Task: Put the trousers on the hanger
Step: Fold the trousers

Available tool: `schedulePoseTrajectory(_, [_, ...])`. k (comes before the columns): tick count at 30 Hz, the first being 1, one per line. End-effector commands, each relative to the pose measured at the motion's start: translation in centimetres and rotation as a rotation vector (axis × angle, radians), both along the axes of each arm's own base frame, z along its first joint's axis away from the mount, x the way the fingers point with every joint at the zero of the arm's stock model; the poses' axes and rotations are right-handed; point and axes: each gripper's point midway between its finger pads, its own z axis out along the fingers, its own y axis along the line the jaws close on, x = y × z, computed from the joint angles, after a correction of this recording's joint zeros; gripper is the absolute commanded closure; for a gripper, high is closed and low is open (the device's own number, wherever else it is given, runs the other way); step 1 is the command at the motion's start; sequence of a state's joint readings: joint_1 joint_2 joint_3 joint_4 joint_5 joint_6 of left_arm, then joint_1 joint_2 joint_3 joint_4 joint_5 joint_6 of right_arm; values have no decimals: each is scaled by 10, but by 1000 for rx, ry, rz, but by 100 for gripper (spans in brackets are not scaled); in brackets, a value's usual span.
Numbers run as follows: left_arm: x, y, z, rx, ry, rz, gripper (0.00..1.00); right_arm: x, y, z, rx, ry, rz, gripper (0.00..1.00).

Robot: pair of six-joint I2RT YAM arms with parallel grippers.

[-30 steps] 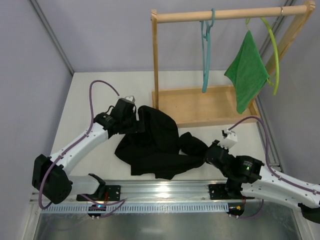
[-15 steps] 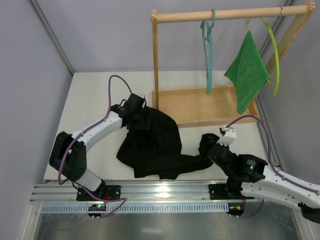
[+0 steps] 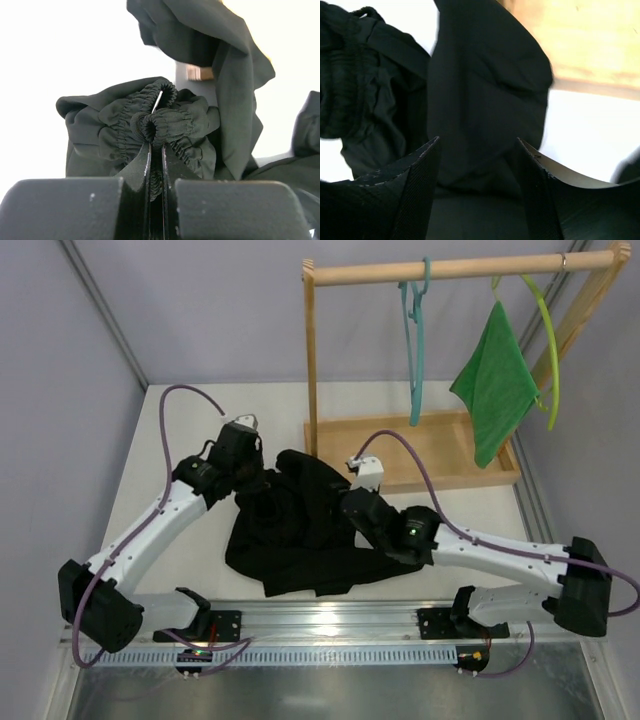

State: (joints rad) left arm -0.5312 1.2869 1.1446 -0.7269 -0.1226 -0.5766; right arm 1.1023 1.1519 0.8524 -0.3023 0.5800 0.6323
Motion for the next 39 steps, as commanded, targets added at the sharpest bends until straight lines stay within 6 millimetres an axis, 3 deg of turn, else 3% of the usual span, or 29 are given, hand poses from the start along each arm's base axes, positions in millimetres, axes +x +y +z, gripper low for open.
schedulePoseTrajectory(1, [-2, 20, 13, 7, -24, 89, 100, 35, 49, 34, 24, -130, 21, 36])
schedulePoseTrajectory(3, [-6, 22, 11, 8, -17, 85, 100, 47, 69, 44, 31, -144, 26, 36])
schedulePoseTrajectory(4, [-8, 23, 8, 8, -15, 87, 100, 51, 77, 41, 21, -142, 28, 36])
schedulePoseTrajectory(5, [-9, 25, 11, 7, -26, 89, 100, 57, 83, 20, -29, -116, 14, 36])
schedulePoseTrajectory(6, [-10, 27, 11, 7, -29, 93, 100, 66, 89, 28, -20, -119, -11, 36])
schedulePoseTrajectory(12, [-15, 31, 24, -28, -48, 109, 100, 94, 84, -27, -173, -34, -129, 37])
schedulePoseTrajectory(15, [-14, 41, 25, -45, -53, 169, 100, 99, 62, -50, -203, 21, -207, 60])
schedulePoseTrajectory(16, [-14, 45, 26, -54, -55, 188, 100, 100, 55, -47, -190, 18, -236, 72])
schedulePoseTrajectory(17, [-14, 49, 24, -62, -49, 208, 100, 96, 43, -53, -214, 24, -256, 96])
schedulePoseTrajectory(18, [-10, 60, 24, -65, -47, 249, 100, 93, 35, -49, -221, 23, -272, 96])
schedulePoseTrajectory(19, [-9, 66, 24, -63, -41, 268, 100, 88, 23, -32, -205, 10, -297, 96])
schedulePoseTrajectory(21, [-5, 89, 28, -52, -37, 342, 100, 69, -17, -31, -274, 20, -382, 96])
schedulePoseTrajectory(22, [-2, 98, 28, -46, -37, 374, 100, 58, -34, -8, -219, -4, -413, 96])
schedulePoseTrajectory(23, [0, 106, 29, -51, -33, 398, 100, 39, -60, -23, -273, 12, -444, 96])
schedulePoseTrajectory(25, [9, 124, 32, -94, -42, 458, 100, 21, -83, -25, -233, 26, -458, 96])
schedulePoseTrajectory(26, [10, 117, 32, -161, -25, 427, 100, 10, -96, -14, -141, 33, -472, 96])
schedulePoseTrajectory(27, [15, 129, 31, -199, -29, 469, 100, -2, -113, -34, -164, 57, -477, 96])
schedulePoseTrajectory(31, [25, 155, 24, -238, -38, 581, 100, -30, -159, -46, -31, 78, -554, 96])
schedulePoseTrajectory(33, [29, 169, 15, -224, -15, 632, 87, -37, -170, -44, 64, 61, -560, 96])
schedulePoseTrajectory(34, [27, 170, 11, -221, 9, 640, 80, -36, -167, -40, 117, 52, -548, 96])
schedulePoseTrajectory(36, [27, 171, 9, -205, 34, 626, 56, -40, -164, -43, 186, 56, -503, 96])
schedulePoseTrajectory(39, [16, 173, 17, -149, -4, 637, 32, -43, -153, -51, 258, 81, -471, 96])
